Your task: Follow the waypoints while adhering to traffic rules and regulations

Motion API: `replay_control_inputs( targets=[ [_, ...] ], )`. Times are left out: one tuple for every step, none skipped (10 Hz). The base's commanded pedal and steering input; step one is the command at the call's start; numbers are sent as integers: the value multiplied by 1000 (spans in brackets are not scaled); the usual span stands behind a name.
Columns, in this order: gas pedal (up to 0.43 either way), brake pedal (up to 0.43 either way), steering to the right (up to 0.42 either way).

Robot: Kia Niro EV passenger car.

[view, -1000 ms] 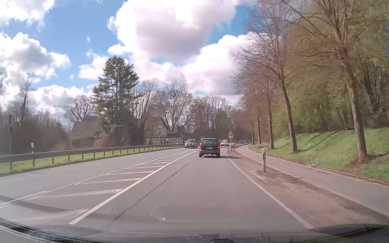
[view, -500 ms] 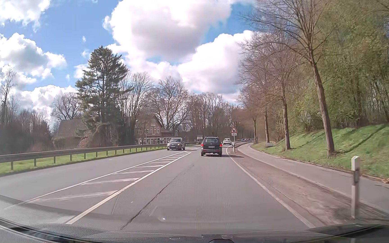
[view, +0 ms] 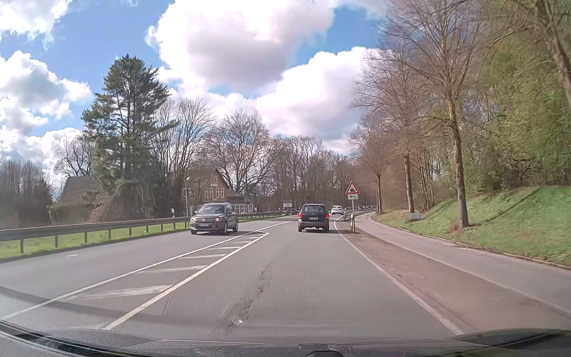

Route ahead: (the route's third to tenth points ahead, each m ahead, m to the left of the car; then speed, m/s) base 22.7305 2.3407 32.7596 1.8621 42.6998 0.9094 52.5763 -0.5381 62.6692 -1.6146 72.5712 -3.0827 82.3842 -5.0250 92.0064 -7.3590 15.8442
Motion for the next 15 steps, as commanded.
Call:
replay_control_inputs(
  targets=[
    [110,0,10],
    [110,0,11],
    [118,0,11],
    [150,0,11],
    [177,0,11],
    [189,0,11],
    [197,0,11],
    [197,0,11],
    [197,0,11],
    [197,0,11],
    [189,0,11],
    [189,0,11],
    [157,0,11],
    [157,0,11],
    [157,0,11]
  ],
)
